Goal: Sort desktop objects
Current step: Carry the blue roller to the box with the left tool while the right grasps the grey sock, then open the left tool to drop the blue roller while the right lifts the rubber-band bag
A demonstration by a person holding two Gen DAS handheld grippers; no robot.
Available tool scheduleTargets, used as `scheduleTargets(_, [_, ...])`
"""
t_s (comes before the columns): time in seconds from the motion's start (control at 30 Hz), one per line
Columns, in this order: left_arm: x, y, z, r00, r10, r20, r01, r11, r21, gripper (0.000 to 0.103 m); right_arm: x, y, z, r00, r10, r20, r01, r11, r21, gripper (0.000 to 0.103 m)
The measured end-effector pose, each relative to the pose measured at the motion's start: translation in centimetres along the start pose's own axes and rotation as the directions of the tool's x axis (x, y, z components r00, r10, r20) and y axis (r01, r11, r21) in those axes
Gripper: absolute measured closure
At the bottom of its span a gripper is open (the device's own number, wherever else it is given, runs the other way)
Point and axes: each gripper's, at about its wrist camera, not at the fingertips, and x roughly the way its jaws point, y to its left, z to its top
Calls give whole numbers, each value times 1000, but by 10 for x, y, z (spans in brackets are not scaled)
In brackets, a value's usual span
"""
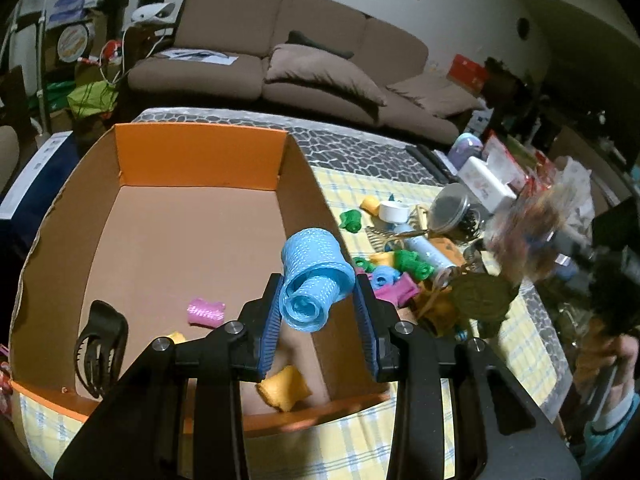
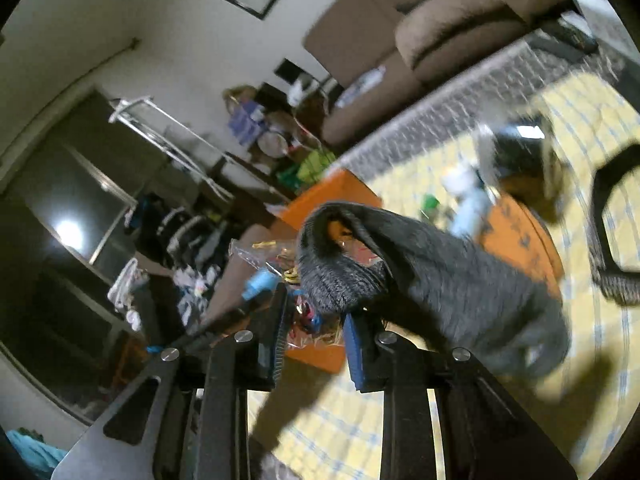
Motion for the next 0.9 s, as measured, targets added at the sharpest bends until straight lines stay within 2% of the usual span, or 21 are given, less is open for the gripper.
scheduleTargets(0.33, [-5, 12, -1, 1000, 12, -17, -12, 1000, -7, 71, 16, 49, 23, 986, 131, 107, -124, 990, -67, 79])
scheduleTargets(0.57, [12, 24, -8, 993, 41, -112, -42, 999, -8, 70, 28, 75, 32, 970, 192, 147, -182, 980, -79, 80])
scheduleTargets(0.63, [14, 25, -10, 991, 53, -124, -55, 998, -10, 62, 32, 79, 32, 968, 200, 151, -190, 979, -77, 80])
scheduleTargets(0.7, [11, 22, -11, 992, 50, -113, -52, 999, -10, 47, 36, 81, 32, 969, 199, 148, -190, 979, -74, 80])
scheduleTargets(0.9, [-5, -8, -5, 1000, -26, -14, 27, 997, 74, 44, 40, 71, 29, 977, 161, 138, -154, 986, -57, 80])
